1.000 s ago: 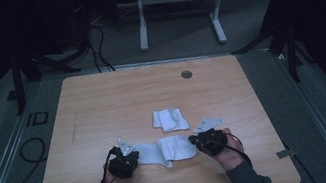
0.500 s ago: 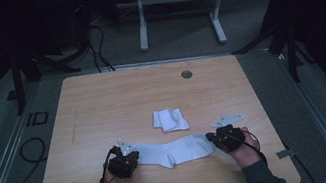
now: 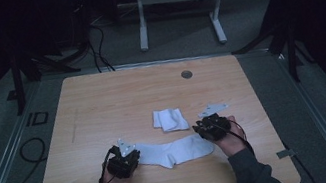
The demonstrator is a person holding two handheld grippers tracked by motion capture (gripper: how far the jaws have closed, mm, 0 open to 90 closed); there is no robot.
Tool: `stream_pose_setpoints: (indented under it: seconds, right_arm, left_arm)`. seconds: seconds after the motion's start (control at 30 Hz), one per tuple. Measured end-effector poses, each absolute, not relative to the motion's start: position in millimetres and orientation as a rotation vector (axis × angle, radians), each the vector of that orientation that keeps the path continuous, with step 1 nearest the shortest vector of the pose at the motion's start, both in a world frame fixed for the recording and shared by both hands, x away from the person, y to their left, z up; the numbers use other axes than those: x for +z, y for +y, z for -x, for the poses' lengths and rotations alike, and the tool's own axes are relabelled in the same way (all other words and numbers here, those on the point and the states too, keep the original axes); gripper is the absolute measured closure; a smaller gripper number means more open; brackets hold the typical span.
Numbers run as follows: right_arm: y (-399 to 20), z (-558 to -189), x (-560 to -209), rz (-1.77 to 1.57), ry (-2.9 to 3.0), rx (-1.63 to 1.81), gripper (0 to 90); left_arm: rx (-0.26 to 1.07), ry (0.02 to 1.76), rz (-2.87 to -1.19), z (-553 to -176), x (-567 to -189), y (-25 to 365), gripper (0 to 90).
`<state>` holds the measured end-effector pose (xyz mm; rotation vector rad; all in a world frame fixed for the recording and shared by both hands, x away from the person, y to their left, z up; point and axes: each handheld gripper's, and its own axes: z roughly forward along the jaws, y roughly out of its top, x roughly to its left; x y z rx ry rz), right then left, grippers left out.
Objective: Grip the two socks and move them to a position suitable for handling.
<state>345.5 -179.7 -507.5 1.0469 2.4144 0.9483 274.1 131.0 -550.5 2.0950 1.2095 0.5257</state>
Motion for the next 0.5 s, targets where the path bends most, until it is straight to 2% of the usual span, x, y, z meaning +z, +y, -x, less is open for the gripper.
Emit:
stream_pose_setpoints:
  seconds: [0.37,0.5]
  right_arm:
    - [-141.9,-386.4,-515.8,-1.072,2.433,0.930,72.6]
    - [-130.2,-395.0,-519.0,-1.081,2.445,0.923,69.1]
  left_arm:
    - [0.541,1.231,-2.078,-275.4,-549.1,136.4,81.9]
    - [0.540,1.233,-2.077,-275.5,-549.1,136.8,81.9]
